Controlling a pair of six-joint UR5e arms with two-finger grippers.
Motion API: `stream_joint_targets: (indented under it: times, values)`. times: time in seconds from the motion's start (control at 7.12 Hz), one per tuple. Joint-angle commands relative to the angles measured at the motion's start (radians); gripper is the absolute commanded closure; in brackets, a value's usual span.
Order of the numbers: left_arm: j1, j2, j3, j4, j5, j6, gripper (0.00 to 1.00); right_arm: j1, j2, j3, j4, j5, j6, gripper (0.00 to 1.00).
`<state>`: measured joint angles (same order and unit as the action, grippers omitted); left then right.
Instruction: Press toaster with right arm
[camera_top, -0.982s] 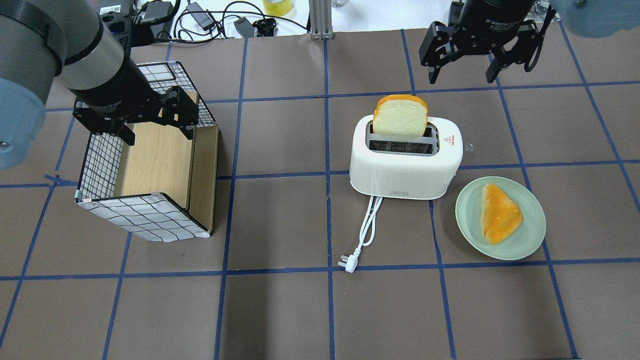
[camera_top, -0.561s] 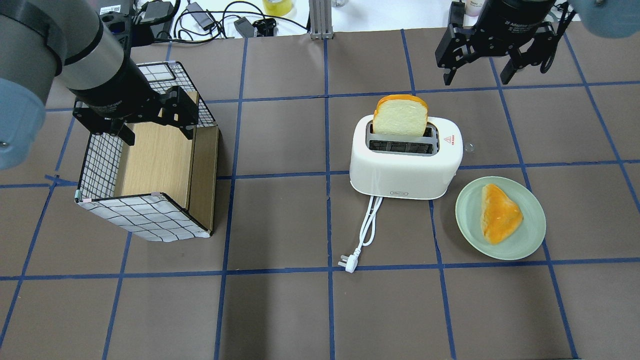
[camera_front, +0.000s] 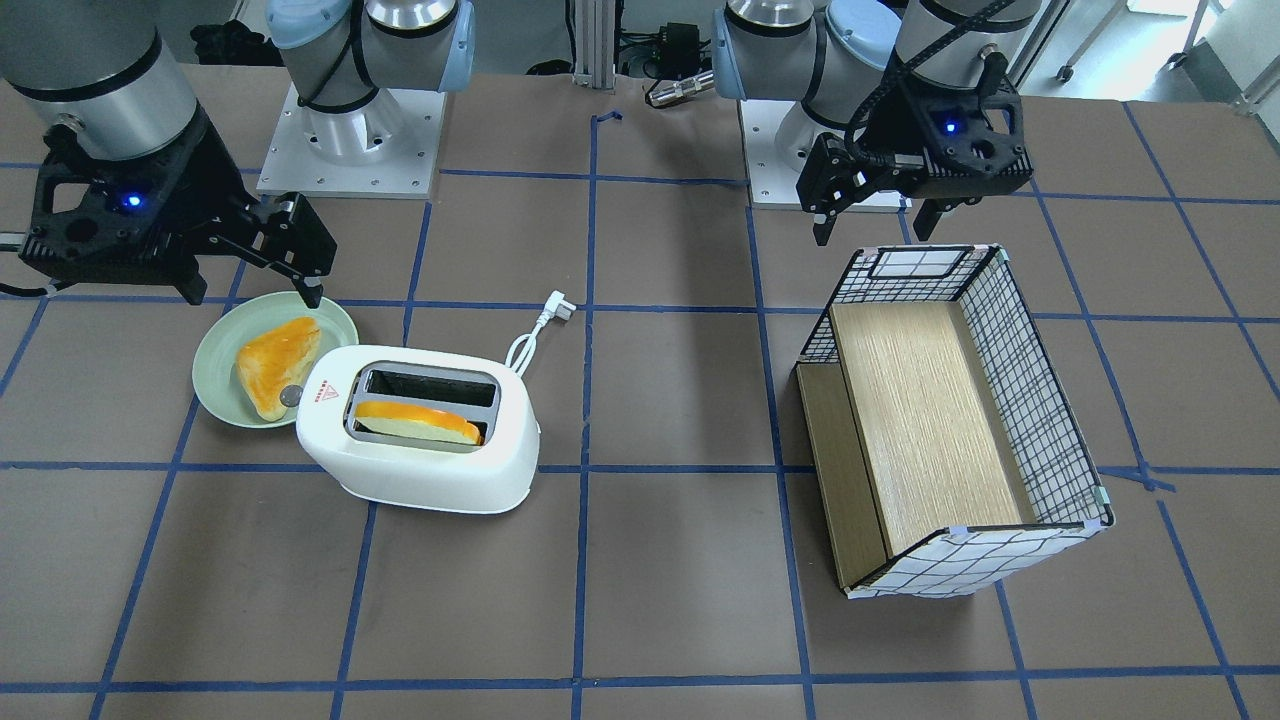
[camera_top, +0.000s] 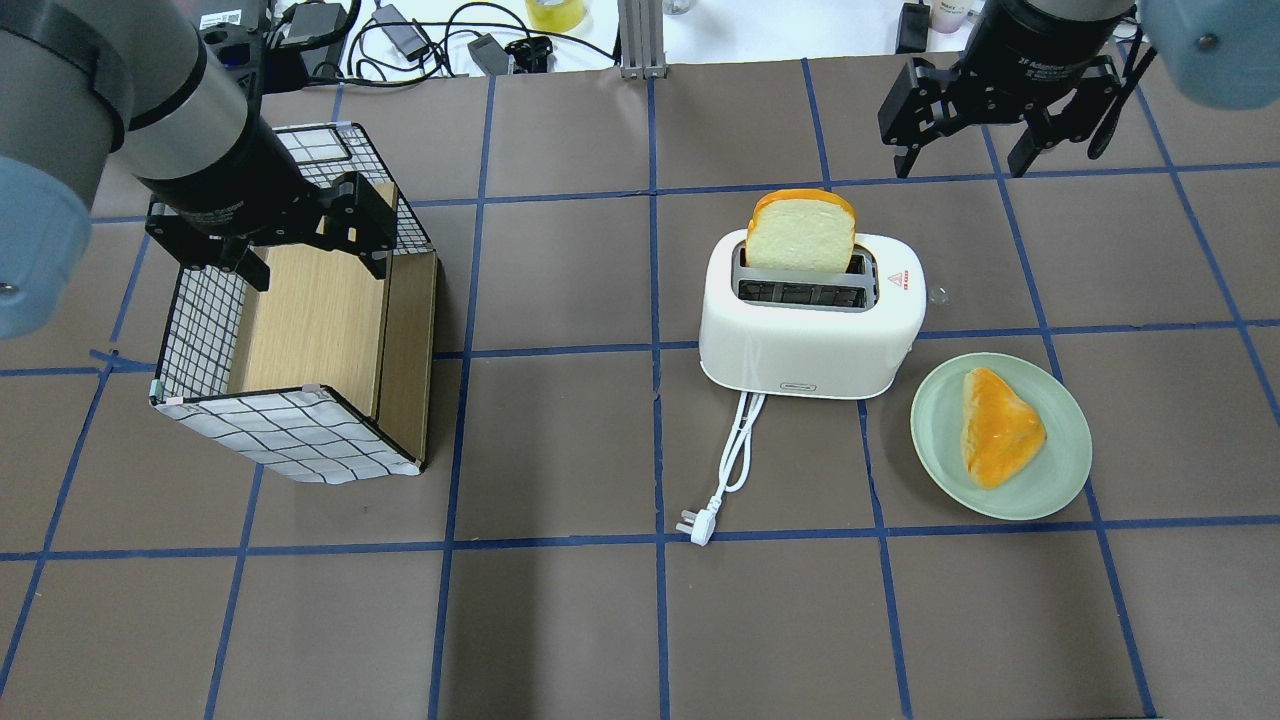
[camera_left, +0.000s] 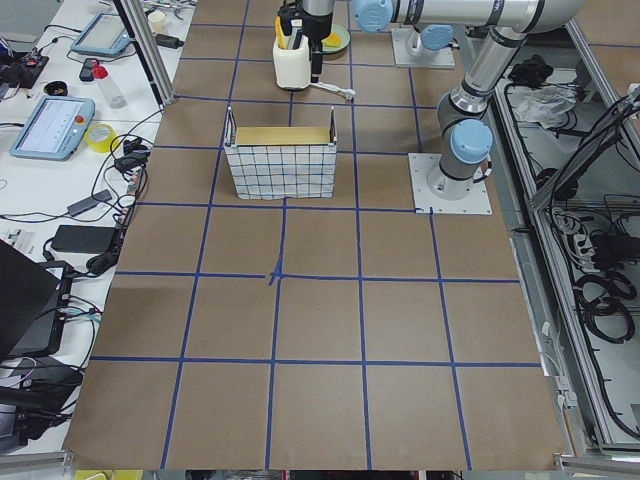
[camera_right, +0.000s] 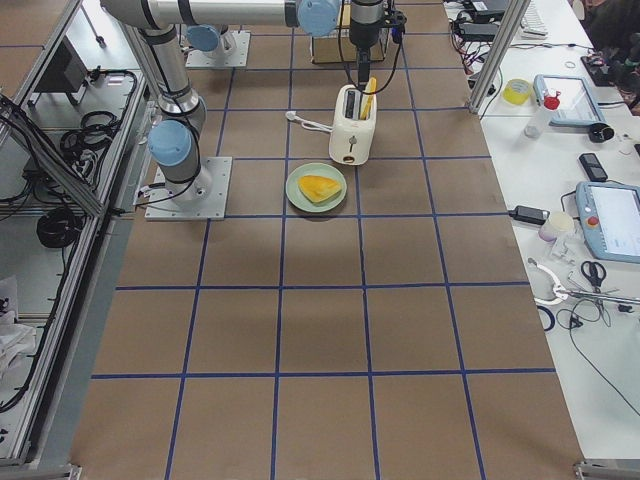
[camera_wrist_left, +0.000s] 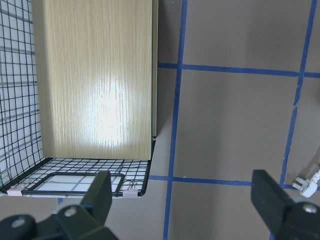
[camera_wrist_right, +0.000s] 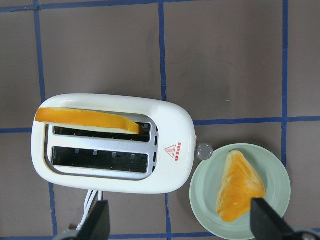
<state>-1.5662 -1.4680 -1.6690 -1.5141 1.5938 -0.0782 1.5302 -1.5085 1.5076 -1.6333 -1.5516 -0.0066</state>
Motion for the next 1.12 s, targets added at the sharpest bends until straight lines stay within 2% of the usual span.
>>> stream_joint_targets:
  times: [0.0,0.56,0.84,0.98]
  values:
    - [0.000,0.000,0.000,0.000,0.000,0.000,0.00,-0.001,-0.013,0.031,-0.077,-0.053,-0.016,0.00]
    - [0.000,0.000,0.000,0.000,0.000,0.000,0.00,-0.002,-0.006,-0.004,-0.056,-0.080,-0.013,0.00]
    - [0.000,0.000,0.000,0.000,-0.002,0.000,0.00,-0.024,0.011,-0.073,0.057,-0.082,-0.018,0.00]
    - [0.000,0.000,0.000,0.000,0.000,0.000,0.00,-0.025,0.011,-0.061,0.076,-0.078,-0.018,0.00]
